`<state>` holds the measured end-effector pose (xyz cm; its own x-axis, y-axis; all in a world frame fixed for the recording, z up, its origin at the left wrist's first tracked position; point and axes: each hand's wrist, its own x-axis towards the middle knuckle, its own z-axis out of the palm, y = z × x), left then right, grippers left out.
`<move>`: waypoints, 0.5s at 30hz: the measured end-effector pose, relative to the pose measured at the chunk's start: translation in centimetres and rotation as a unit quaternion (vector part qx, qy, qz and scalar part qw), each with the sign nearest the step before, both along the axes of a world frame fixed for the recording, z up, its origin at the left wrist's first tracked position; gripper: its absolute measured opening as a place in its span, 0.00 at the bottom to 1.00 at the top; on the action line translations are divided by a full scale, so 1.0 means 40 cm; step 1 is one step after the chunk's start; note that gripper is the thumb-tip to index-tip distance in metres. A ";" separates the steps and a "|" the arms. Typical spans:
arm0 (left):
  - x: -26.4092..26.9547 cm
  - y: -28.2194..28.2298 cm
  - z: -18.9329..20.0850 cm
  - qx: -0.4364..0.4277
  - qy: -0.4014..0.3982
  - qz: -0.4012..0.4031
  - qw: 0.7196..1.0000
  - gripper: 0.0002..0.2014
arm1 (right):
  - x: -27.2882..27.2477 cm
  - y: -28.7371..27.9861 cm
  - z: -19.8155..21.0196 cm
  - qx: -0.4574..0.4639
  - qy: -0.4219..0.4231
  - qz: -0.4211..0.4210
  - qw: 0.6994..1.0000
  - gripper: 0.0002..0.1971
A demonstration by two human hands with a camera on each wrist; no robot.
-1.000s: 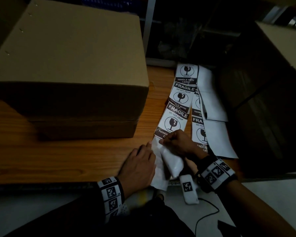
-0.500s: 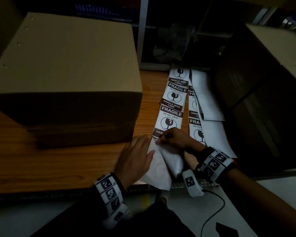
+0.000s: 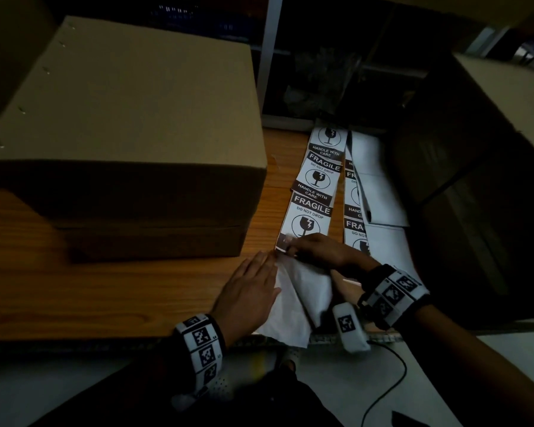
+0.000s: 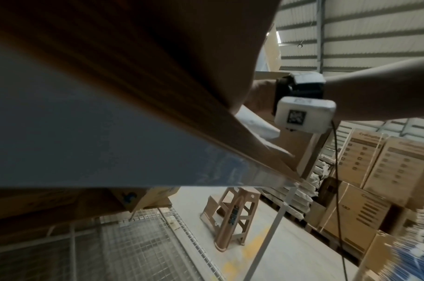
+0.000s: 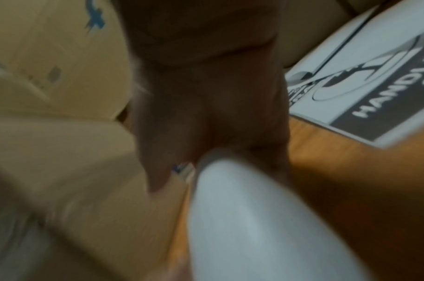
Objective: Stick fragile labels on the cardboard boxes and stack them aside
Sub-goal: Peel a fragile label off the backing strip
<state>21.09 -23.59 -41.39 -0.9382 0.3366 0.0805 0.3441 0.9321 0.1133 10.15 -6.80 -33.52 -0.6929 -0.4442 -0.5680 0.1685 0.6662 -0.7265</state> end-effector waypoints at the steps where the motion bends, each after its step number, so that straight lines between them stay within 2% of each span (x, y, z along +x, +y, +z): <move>1: 0.000 0.001 0.003 0.000 -0.005 0.000 1.000 0.30 | 0.000 -0.002 0.009 -0.027 -0.046 -0.033 0.998 0.19; 2: 0.000 0.002 0.005 0.002 -0.007 -0.002 1.000 0.30 | -0.001 -0.001 0.014 -0.042 -0.080 -0.050 0.995 0.19; 4: 0.001 0.005 0.007 0.006 -0.011 -0.005 1.000 0.29 | -0.006 0.000 0.013 0.001 -0.074 -0.020 0.997 0.20; 7: 0.004 0.006 0.015 0.003 0.000 0.006 1.000 0.23 | -0.016 -0.016 -0.011 0.113 0.052 0.051 0.991 0.26; 10: 0.008 0.004 0.025 0.008 -0.008 0.018 1.000 0.22 | -0.007 -0.055 -0.020 0.194 0.129 0.138 0.963 0.23; 15: 0.011 0.001 0.034 0.021 -0.023 0.028 0.999 0.24 | -0.011 -0.076 -0.032 0.241 0.178 0.167 0.939 0.21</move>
